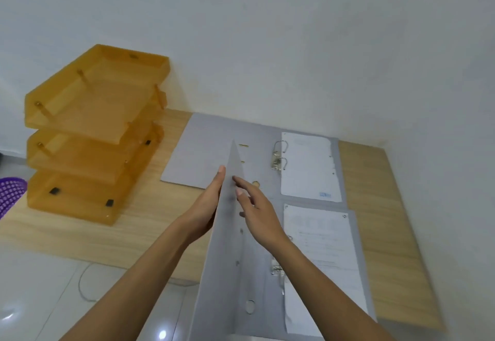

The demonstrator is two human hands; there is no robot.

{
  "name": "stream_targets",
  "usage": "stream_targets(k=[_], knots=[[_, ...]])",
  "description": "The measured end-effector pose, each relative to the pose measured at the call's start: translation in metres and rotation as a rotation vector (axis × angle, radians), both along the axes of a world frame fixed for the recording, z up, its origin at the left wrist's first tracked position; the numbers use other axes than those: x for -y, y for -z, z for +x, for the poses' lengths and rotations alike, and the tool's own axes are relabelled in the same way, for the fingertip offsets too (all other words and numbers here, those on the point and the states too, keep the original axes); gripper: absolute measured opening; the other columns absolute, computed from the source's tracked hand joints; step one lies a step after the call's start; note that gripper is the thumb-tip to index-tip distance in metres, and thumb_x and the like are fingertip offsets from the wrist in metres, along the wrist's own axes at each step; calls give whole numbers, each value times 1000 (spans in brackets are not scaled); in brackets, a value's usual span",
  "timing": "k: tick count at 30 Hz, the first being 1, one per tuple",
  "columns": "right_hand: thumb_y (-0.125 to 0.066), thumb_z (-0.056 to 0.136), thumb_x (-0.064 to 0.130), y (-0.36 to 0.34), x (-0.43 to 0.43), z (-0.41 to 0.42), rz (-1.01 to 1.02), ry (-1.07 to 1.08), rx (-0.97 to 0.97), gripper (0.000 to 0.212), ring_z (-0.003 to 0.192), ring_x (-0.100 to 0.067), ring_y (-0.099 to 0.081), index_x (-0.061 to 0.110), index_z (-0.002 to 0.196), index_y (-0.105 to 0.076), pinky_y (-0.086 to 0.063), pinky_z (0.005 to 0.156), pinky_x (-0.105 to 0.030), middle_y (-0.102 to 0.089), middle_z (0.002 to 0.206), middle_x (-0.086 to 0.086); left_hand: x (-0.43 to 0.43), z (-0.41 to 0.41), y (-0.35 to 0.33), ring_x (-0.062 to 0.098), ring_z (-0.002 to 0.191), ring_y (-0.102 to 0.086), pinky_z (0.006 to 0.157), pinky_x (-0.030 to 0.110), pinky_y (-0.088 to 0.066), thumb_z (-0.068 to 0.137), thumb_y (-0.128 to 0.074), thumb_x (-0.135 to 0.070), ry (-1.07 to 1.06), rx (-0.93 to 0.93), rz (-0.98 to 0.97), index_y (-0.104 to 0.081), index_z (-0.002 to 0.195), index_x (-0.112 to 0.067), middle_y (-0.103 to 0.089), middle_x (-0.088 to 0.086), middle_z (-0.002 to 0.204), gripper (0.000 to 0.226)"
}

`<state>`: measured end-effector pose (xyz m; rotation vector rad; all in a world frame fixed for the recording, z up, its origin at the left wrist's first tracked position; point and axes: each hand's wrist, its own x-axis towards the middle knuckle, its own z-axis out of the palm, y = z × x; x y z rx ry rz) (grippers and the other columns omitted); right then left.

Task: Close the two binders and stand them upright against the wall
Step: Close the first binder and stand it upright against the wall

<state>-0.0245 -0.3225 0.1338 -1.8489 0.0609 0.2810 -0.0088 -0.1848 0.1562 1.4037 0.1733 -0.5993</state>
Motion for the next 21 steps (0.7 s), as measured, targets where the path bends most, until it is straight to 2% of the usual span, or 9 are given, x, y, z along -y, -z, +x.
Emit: stream_targets(k=[2,4,6,9,12,14,16,19,21], knots=[[-40,101,54,-13,21,-12,42,20,3,42,132,-8,-54,49,142,-48,-49,109,-43,-50,150,18,26,-7,4,15,133,-57,114,43,-40,91,-32,-76,24,29,48,-61,134,-33,-63,-3,142,67],[-38,103,50,-24,49,-25,89,36,1,43,128,-9,-58,48,145,-45,-54,103,-37,-49,153,14,54,-13,12,12,146,-40,121,47,-29,81,-36,-87,67,51,56,-43,149,-42,-44,-9,158,82],[-36,104,49,-34,75,-39,122,49,3,45,131,-9,-55,45,148,-42,-55,92,-20,-46,154,13,84,-23,12,5,150,-25,125,43,-20,87,-30,-82,84,119,114,-25,155,-48,-24,-20,164,76],[-38,104,46,-37,110,-58,179,88,-2,49,137,-5,-46,40,153,-38,-47,74,1,-43,156,15,121,-42,17,-4,141,-19,121,33,-14,97,-21,-66,126,179,207,-4,159,-44,-14,-28,155,68],[-47,102,42,-28,141,-73,180,148,-13,50,131,-7,-55,46,151,-37,-53,95,-21,-53,147,14,140,-56,45,7,154,-8,126,44,-9,94,-22,-72,191,218,395,5,158,-43,0,-19,167,76],[-51,100,29,-21,158,-80,102,173,3,58,126,-6,-55,46,153,-32,-49,104,-30,-56,142,14,144,-62,62,14,157,2,126,47,-3,99,-23,-64,225,232,519,7,159,-37,8,-12,169,73],[-50,97,12,-16,172,-85,38,192,2,70,121,-5,-54,41,156,-27,-48,104,-29,-55,138,15,145,-74,73,15,157,4,126,41,-2,103,-30,-53,234,222,576,3,161,-29,9,-7,170,71],[-49,92,-2,0,201,-91,-42,255,-28,77,121,-8,-55,33,157,-27,-43,99,-21,-53,132,17,136,-89,97,17,157,-4,125,39,-10,100,-46,-49,193,190,637,-9,162,-20,0,-1,171,78],[-51,90,-7,18,224,-96,-61,336,-59,78,125,-9,-53,26,157,-27,-39,97,-14,-50,135,15,129,-96,110,23,155,-20,123,41,-20,92,-57,-53,138,156,657,-17,160,-18,-9,4,171,86]])
